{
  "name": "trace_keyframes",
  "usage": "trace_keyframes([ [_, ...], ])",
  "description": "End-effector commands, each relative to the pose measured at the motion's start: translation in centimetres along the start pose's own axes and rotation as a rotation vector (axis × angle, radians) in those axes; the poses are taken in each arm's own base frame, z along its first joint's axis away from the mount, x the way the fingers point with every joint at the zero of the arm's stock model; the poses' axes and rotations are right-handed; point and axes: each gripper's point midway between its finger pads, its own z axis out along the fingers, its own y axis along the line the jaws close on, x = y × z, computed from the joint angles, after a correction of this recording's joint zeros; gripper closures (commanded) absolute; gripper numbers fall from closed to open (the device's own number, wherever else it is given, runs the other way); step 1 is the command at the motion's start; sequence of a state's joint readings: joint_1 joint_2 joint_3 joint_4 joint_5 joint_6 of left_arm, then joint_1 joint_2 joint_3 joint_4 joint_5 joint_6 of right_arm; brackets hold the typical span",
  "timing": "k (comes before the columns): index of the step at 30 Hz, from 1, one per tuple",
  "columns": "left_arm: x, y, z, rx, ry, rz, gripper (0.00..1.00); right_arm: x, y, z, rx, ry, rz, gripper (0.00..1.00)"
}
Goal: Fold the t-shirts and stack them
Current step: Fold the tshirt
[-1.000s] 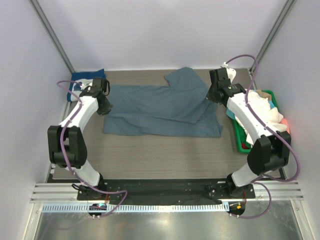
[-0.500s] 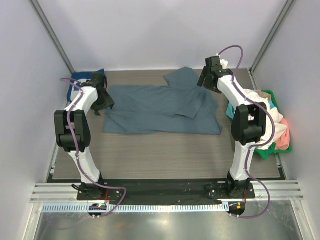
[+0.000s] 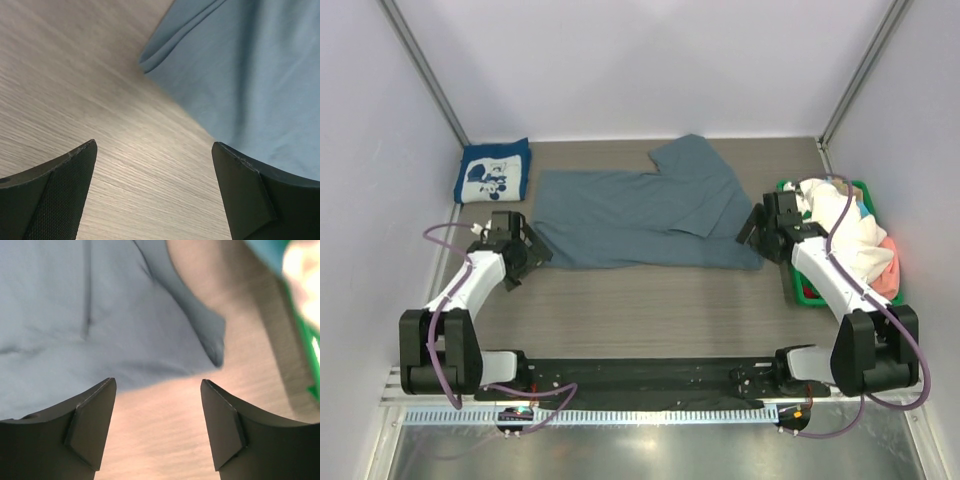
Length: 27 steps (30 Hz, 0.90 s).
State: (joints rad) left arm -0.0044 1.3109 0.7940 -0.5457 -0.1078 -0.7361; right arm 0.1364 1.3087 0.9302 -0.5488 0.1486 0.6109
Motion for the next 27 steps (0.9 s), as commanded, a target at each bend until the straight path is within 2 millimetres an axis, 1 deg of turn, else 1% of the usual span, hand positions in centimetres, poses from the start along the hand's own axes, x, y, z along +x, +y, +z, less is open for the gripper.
trace_keyframes([
  [1, -1.0, -1.3, 0.3, 0.085, -0.083, -0.052, 0.04, 2.1, -0.1, 0.6, -0.046, 0.025, 0.039, 0.27],
  [3, -0.5, -1.1, 0.9, 0.083, -0.071, -0.066, 0.05, 3.0, -0.9, 1.2, -0.024, 0.036, 0.033, 0.29],
  [4, -0.6, -1.4, 1.1, 0.092, -0.073, -0.07, 0.06, 3.2, -1.1, 1.4, -0.014, 0.038, 0.029, 0.29],
  [5, -1.0, -0.7, 1.7, 0.071, -0.068, -0.095, 0.07, 3.4, -1.3, 1.8, -0.004, 0.044, 0.028, 0.29],
  [7, -1.3, -1.0, 2.3, 0.076, -0.074, -0.1, 0.08, 3.7, -1.3, 2.6, -0.002, 0.05, 0.028, 0.3],
  [9, -1.2, -1.0, 2.9, 0.072, -0.065, -0.102, 0.08, 3.4, -1.4, 3.4, 0.009, 0.039, 0.034, 0.31],
  [11, -1.2, -1.2, 3.3, 0.083, -0.062, -0.108, 0.09, 3.9, -1.8, 4.3, 0.026, 0.055, 0.033, 0.32],
  [13, -1.2, -1.3, 3.7, 0.084, -0.063, -0.113, 0.09, 3.8, -1.6, 4.8, 0.025, 0.047, 0.031, 0.32],
  [14, -1.1, -1.3, 3.9, 0.08, -0.06, -0.114, 0.1, 4.2, -2.0, 5.3, 0.042, 0.057, 0.025, 0.32],
  [18, -0.7, -1.1, 4.9, 0.067, -0.043, -0.117, 0.12, 4.3, -2.7, 6.3, 0.072, 0.053, 0.02, 0.33],
  [21, -0.5, -1.0, 5.6, 0.056, -0.036, -0.126, 0.17, 4.5, -3.5, 6.8, 0.106, 0.046, 0.011, 0.35],
  [22, -0.7, -1.2, 5.7, 0.065, -0.04, -0.129, 0.28, 4.5, -3.6, 7.0, 0.111, 0.043, 0.009, 0.36],
  [23, -0.6, -1.3, 5.8, 0.065, -0.036, -0.129, 0.34, 4.7, -3.8, 7.2, 0.119, 0.049, 0.007, 0.38],
  [24, -0.7, -1.5, 5.9, 0.073, -0.031, -0.129, 0.4, 4.9, -4.0, 7.4, 0.125, 0.053, 0.005, 0.44],
  [25, -0.9, -1.8, 6.0, 0.076, -0.033, -0.129, 0.54, 5.0, -4.1, 7.6, 0.129, 0.056, 0.005, 0.48],
  [26, -1.0, -1.9, 6.2, 0.076, -0.028, -0.129, 0.61, 5.1, -4.2, 7.7, 0.131, 0.058, 0.004, 0.51],
  [27, -1.1, -2.1, 6.2, 0.082, -0.027, -0.13, 0.66, 5.2, -4.2, 8.0, 0.132, 0.057, 0.005, 0.62],
])
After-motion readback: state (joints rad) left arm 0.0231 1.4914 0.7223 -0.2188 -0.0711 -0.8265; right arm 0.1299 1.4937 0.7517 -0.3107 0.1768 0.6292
